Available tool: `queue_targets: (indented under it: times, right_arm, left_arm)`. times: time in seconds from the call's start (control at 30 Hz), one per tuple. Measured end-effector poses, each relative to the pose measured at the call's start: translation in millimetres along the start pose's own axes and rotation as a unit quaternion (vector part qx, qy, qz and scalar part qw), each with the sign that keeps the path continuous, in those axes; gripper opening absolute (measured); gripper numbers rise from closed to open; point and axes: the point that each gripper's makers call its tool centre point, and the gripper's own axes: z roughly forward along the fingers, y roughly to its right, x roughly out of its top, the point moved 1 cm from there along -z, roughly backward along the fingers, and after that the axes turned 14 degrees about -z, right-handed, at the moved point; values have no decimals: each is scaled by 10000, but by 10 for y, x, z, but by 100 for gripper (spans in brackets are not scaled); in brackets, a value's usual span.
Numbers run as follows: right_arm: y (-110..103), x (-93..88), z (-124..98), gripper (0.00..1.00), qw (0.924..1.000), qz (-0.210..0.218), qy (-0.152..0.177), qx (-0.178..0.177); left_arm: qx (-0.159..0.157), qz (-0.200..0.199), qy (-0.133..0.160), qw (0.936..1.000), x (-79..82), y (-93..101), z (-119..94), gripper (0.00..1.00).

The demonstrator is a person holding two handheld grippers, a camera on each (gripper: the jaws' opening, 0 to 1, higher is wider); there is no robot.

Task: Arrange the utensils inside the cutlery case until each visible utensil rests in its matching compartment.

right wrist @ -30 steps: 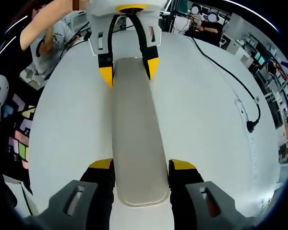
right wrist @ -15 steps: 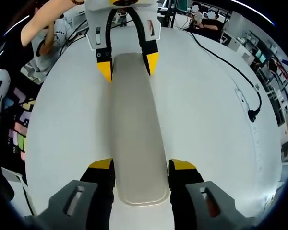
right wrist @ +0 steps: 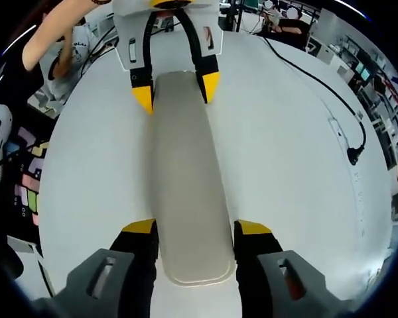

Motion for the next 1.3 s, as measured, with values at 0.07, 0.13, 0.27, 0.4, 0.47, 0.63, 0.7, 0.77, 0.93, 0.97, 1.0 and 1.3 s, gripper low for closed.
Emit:
queue_targets:
  times: [0.07,0.13,0.27,0.4,0.47,0.63,0.7,0.77,0.93,0.97,1.0,1.3]
  right_arm:
    - [-1,3,0,47,10000,12,56,-14]
    - [-4,8,1,47,9999,43,97,-37]
    - [-6,15,1,47,9998,55,188,-63]
    - [-9,16,-1,47,9994,106,312,-125]
    - [-17,23,1,47,9992,114,364,-146]
    - [-4,32,2,47,9991,132,371,-145]
    - [-6,28,1,47,9992,154,349,-139]
    - [-10,21,-2,48,9992,169,329,-135]
    - [-60,-70,-42,64,9996,249,85,-109]
    - [-36,-103,-84,64,9993,307,89,-213]
    - [-34,-133,-121,65,9990,350,68,-261]
    - [-148,-310,-419,66,9888,933,545,-1033]
  left_arm:
    - [16,1,-60,10000,6,-1,2,45]
    - [35,-14,-115,9999,8,-1,0,45]
    - [47,-10,-164,9999,7,4,-1,45]
    - [5,27,-30,10000,-8,3,-10,46]
    - [-13,76,46,10000,-10,10,-10,45]
    - [-48,77,168,9998,8,8,-8,46]
    - [-34,77,135,9999,12,7,-7,46]
    - [-18,84,101,9999,19,10,-5,46]
    - [279,179,106,9994,12,-52,-30,55]
    - [313,180,127,9993,6,-56,-45,57]
    - [309,160,141,9993,4,-59,-74,60]
    - [428,62,1135,9926,-82,42,-347,75]
